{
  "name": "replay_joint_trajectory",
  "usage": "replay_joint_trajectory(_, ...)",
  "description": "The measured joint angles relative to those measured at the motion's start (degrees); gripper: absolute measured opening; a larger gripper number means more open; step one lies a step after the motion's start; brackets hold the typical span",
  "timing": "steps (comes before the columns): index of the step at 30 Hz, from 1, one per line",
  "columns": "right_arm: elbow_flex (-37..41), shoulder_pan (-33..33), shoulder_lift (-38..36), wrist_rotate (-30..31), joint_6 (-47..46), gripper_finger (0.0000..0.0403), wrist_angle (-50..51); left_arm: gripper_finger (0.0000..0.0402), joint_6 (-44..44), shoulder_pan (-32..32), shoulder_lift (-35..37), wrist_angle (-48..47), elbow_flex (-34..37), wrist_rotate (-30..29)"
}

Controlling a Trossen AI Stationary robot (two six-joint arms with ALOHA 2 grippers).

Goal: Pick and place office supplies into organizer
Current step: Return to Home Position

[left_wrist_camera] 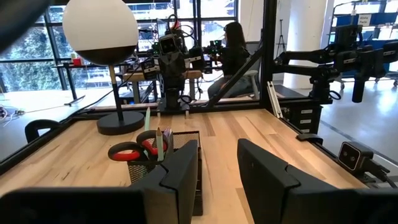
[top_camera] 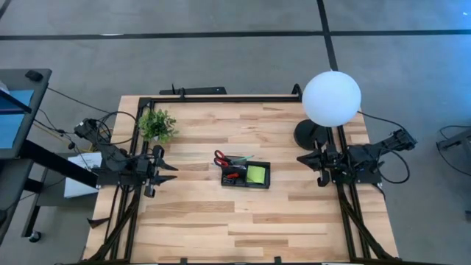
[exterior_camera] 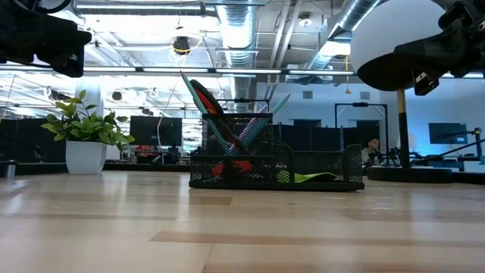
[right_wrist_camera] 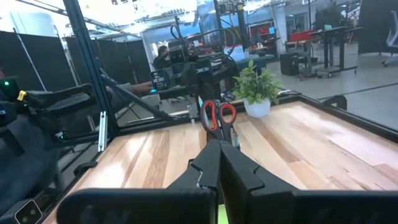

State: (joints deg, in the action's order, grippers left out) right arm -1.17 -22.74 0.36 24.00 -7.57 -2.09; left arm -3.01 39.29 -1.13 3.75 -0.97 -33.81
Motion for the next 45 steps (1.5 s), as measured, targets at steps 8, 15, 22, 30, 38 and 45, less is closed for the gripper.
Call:
replay_joint_trajectory(8, 0.00, 0.00, -0.02, -0.01, 0.00, 0.0000, 0.00, 0.0111, -0.08, 0.00, 0.00, 0.00, 0.00, 0.01)
replay_joint_trajectory(15, 0.00, 0.00, -0.02, -0.01, 0.00, 0.0000, 0.00, 0.0111, 0.66, 0.00, 0.00, 0.00, 0.00, 0.01)
replay_joint_trajectory(22, 0.00, 0.00, 0.00, -0.01, 0.00, 0.0000, 0.00, 0.0111, 0.57, 0.00, 0.00, 0.00, 0.00, 0.00)
replay_joint_trajectory(30, 0.00, 0.00, -0.02, -0.01, 0.00, 0.0000, 0.00, 0.0111, 0.74, 0.00, 0.00, 0.00, 0.00, 0.01)
replay_joint_trajectory(38, 0.00, 0.00, 0.00, -0.01, 0.01, 0.0000, 0.00, 0.0111, 0.68, 0.00, 0.00, 0.00, -0.01, 0.00)
replay_joint_trajectory(45, 0.00, -0.02, -0.01, -0.01, 0.01, 0.0000, 0.00, 0.0111, 1.03, 0.00, 0.00, 0.00, -0.02, 0.01)
